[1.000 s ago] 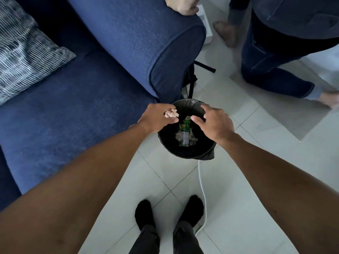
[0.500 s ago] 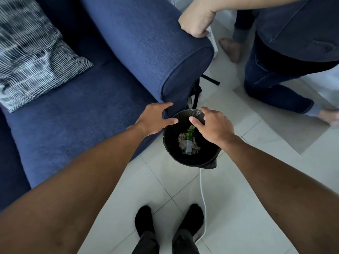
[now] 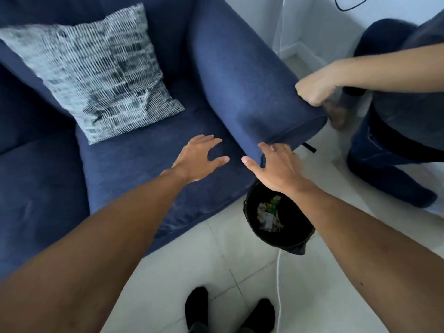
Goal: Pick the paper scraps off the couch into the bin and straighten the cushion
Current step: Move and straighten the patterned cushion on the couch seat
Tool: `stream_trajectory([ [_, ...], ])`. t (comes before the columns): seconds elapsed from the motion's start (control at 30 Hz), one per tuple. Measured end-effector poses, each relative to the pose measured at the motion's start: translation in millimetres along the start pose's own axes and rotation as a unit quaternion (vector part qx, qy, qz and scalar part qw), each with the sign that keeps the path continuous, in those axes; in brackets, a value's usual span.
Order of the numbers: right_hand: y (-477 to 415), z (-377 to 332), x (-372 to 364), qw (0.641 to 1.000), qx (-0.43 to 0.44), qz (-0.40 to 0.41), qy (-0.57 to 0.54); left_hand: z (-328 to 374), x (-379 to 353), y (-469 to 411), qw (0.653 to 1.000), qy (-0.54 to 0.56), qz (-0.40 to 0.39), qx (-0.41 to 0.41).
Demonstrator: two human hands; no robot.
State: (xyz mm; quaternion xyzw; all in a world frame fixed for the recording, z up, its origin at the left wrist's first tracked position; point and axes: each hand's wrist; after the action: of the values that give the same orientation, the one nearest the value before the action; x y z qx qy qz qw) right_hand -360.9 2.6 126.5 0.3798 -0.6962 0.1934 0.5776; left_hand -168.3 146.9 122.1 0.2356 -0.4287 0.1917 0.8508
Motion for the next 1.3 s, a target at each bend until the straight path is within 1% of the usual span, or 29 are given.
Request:
stream_trajectory([
  [0.13, -17, -23, 9, 0.998, -0.06, -0.025, -0.017, -29, 42, 13, 0.999, 0.001, 0.026, 0.024],
  [0.2, -21, -32, 14, 0.997, -0.067, -0.025, 0.004, -46, 63, 21, 0.999, -0.003, 0.039, 0.036],
  [0.27, -27, -48, 19, 0.998, -0.04, -0.019, 0.052, -61, 82, 29, 0.997, 0.002, 0.058, 0.051],
  [0.33, -37, -72, 25, 0.997, 0.007, -0.015, 0.074, -76, 99, 38, 0.995, 0.005, 0.077, 0.066],
  [0.43, -53, -113, 36, 0.996, 0.06, -0.006, 0.062, -92, 122, 51, 0.992, 0.002, 0.09, 0.085],
  [0.57, -72, -162, 47, 0.99, 0.123, 0.009, 0.063, -113, 152, 69, 0.985, 0.005, 0.131, 0.115],
  [0.73, -93, -203, 61, 0.979, 0.183, 0.007, 0.086, -137, 183, 89, 0.971, 0.007, 0.182, 0.152],
  [1.07, -123, -254, 87, 0.96, 0.258, -0.007, 0.105, -155, 226, 112, 0.948, 0.007, 0.24, 0.209],
  [1.3, -143, -256, 89, 0.955, 0.276, 0.006, 0.108, -159, 228, 99, 0.943, 0.02, 0.253, 0.215],
])
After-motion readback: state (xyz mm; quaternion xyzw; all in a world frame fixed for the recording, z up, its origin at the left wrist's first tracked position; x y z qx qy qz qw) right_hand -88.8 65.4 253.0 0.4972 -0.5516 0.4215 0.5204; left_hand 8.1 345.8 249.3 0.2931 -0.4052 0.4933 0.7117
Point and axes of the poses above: each hand's wrist, its own y-axis away from the middle knuckle, its own x-axis out of the back of the hand, z = x × y, and after that the axes turned 5 degrees about x, right-handed
